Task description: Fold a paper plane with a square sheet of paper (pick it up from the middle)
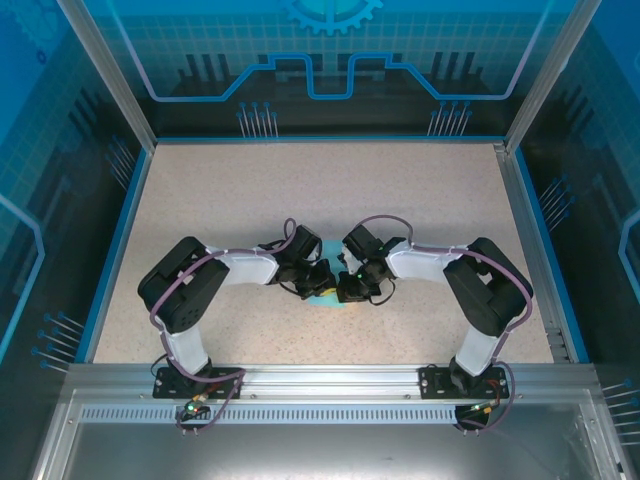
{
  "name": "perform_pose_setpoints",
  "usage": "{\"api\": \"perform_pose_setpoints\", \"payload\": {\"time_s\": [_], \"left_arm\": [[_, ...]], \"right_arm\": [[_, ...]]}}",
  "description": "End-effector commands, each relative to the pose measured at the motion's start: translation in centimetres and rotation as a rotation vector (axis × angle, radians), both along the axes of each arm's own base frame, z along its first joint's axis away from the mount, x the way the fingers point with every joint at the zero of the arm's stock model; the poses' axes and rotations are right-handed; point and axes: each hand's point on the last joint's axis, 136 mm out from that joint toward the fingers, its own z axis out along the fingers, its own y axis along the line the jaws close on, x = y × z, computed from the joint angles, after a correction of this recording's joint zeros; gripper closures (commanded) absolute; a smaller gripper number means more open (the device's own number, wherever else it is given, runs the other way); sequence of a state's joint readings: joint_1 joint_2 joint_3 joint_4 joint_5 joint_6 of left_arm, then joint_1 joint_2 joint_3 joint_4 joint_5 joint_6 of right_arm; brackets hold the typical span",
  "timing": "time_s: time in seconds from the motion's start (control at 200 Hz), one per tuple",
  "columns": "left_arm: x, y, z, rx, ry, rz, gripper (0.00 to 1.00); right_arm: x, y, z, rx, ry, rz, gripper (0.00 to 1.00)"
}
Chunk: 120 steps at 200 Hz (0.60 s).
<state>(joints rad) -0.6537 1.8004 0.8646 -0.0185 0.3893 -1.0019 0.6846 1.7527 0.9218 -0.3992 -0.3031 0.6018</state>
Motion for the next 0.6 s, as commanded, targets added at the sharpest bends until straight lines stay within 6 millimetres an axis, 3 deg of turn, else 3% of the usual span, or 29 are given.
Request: {"api": "perform_pose_setpoints", "payload": {"time_s": [0.0, 0.275, 0.595], "left_arm": [[-1.8, 2.4, -3.4, 0.154, 0.01, -0.033, 0.95], [-0.4, 3.3, -4.1, 0.16, -0.122, -0.053, 0.94], [1.7, 5.7, -4.1, 0.182, -0.178, 0.019, 0.94]], "right_arm": [[-2.7, -4.5, -4.2, -0.195, 0.103, -0.016, 0.89], [-4.7, -7.4, -6.3, -0.318, 0.15, 0.006, 0.89], [-5.6, -9.0, -7.2, -0.398, 0.183, 0.013, 0.89]]}}
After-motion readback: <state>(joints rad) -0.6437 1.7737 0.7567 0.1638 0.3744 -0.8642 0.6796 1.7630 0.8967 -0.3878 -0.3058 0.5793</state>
